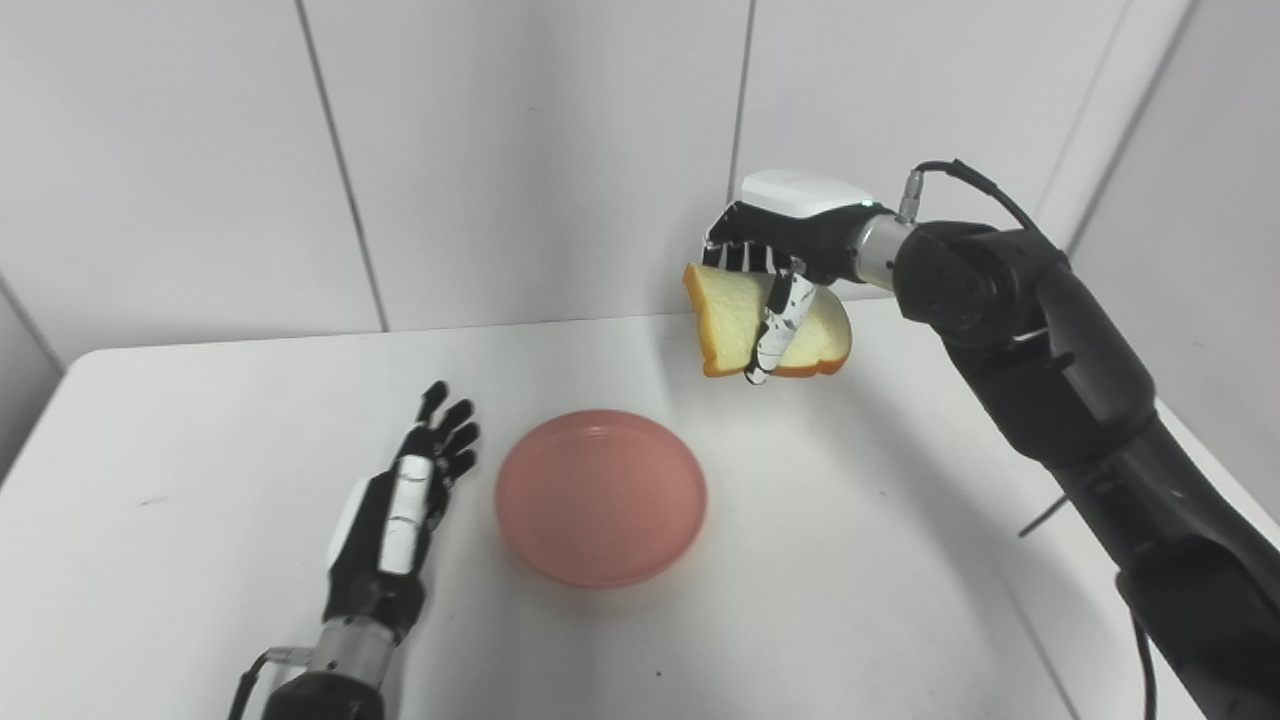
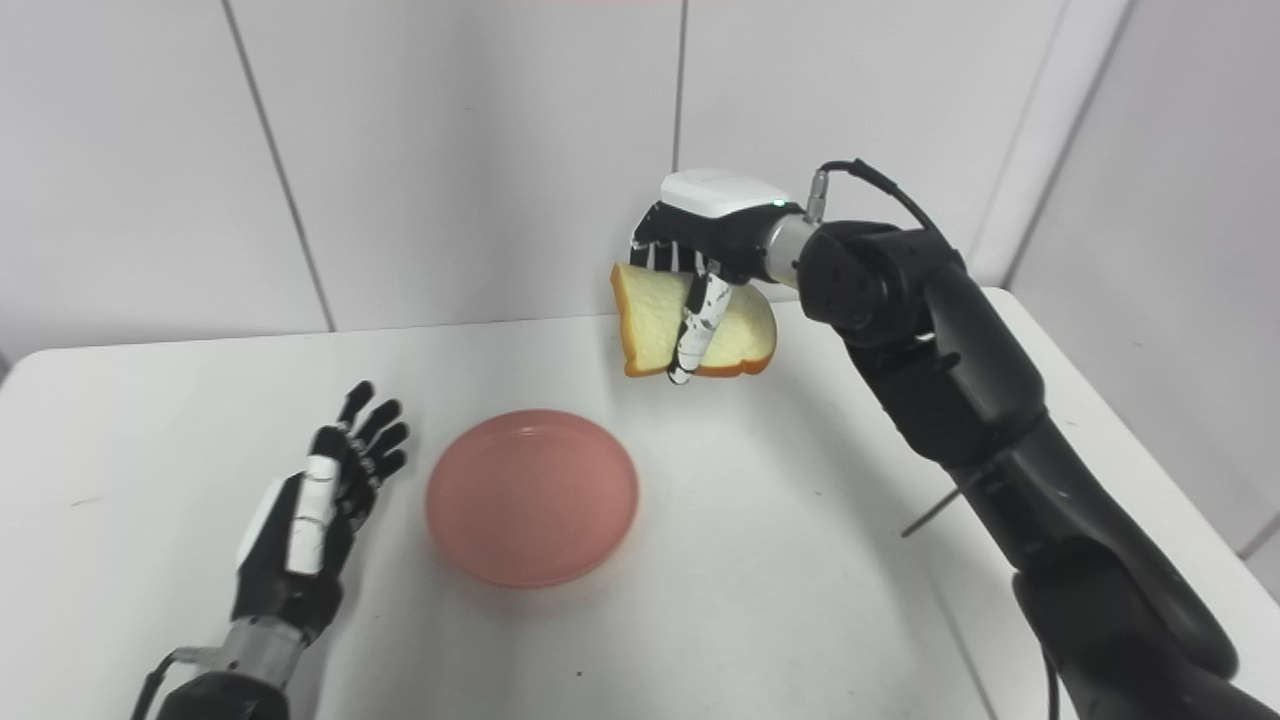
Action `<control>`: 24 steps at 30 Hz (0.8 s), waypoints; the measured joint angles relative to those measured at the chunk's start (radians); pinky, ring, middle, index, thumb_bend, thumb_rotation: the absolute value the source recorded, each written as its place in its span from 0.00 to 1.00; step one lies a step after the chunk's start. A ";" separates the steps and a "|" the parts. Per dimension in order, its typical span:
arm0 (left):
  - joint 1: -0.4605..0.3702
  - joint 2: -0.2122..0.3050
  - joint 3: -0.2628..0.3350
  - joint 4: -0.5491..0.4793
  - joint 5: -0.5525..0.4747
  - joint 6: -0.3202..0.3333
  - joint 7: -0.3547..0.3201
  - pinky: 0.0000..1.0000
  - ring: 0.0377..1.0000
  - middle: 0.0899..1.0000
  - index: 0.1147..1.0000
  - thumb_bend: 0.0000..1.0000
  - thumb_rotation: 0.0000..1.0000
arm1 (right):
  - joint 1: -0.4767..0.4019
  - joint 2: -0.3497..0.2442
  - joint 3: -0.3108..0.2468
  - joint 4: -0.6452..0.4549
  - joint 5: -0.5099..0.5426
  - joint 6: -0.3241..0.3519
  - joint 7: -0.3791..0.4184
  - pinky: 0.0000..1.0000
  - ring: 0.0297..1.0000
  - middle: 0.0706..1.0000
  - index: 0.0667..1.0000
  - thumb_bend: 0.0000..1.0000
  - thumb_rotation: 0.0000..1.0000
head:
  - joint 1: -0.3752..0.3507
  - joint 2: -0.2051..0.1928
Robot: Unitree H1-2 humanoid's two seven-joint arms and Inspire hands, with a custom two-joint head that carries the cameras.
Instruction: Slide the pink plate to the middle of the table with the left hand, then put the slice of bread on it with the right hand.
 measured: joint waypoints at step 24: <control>-0.032 -0.090 -0.002 0.010 0.053 -0.006 0.088 0.92 0.94 0.95 0.96 0.77 0.99 | -0.016 0.225 0.156 0.120 0.012 -0.043 -0.021 0.39 0.36 0.47 0.51 0.51 0.00 | 0.066 0.037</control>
